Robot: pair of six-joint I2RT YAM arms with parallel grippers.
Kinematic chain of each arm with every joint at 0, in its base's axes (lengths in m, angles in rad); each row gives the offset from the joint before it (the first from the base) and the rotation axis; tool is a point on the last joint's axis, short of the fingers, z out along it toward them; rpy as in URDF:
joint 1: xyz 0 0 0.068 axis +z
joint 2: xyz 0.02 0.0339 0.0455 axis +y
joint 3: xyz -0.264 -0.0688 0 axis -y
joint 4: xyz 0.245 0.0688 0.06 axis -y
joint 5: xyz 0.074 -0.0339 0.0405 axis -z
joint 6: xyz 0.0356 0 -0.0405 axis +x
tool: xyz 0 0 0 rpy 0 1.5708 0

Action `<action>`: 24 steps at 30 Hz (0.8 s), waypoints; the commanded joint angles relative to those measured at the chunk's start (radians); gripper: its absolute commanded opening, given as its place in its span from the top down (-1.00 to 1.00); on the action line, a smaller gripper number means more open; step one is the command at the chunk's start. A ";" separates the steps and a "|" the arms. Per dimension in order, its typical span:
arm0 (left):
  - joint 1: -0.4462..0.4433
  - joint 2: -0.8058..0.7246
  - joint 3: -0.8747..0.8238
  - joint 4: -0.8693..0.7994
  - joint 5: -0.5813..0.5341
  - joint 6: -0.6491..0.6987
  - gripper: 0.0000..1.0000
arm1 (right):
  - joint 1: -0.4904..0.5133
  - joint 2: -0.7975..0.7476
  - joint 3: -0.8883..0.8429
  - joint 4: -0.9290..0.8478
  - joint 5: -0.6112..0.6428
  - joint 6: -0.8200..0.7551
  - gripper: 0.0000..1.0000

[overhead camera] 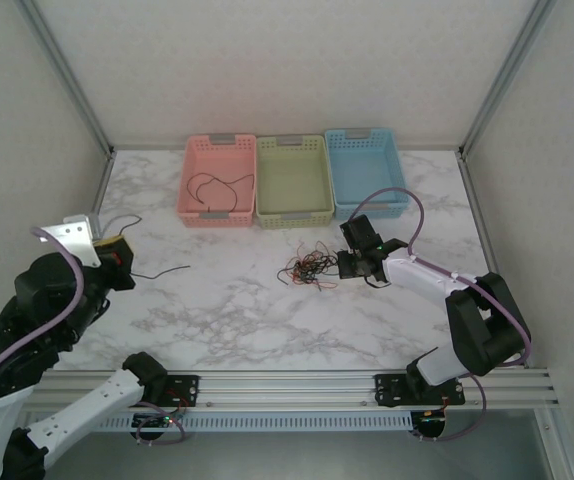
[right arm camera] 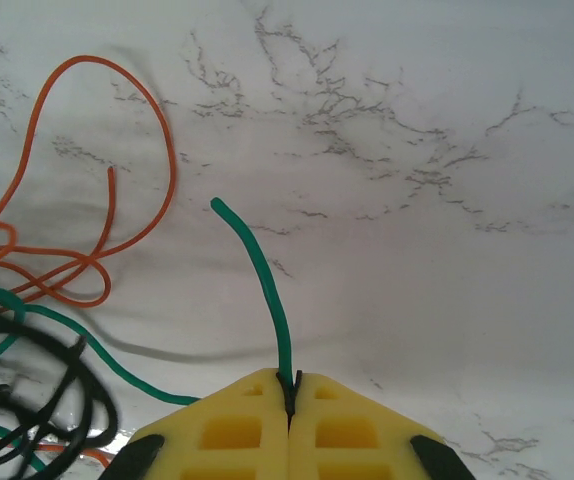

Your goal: Untangle the cables

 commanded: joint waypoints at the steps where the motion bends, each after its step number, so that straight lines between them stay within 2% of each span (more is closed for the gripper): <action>1: 0.009 0.005 -0.028 0.010 0.016 0.005 1.00 | -0.007 -0.004 0.001 -0.017 0.017 0.011 1.00; 7: 0.010 0.043 -0.039 0.052 0.062 0.010 1.00 | -0.007 -0.010 -0.002 -0.014 0.012 0.013 1.00; 16: 0.011 0.164 -0.036 0.174 0.054 0.016 1.00 | -0.007 -0.001 -0.006 -0.007 0.004 0.019 1.00; 24: 0.023 0.345 0.108 0.256 0.057 0.071 1.00 | -0.007 0.001 0.001 -0.004 -0.013 0.021 1.00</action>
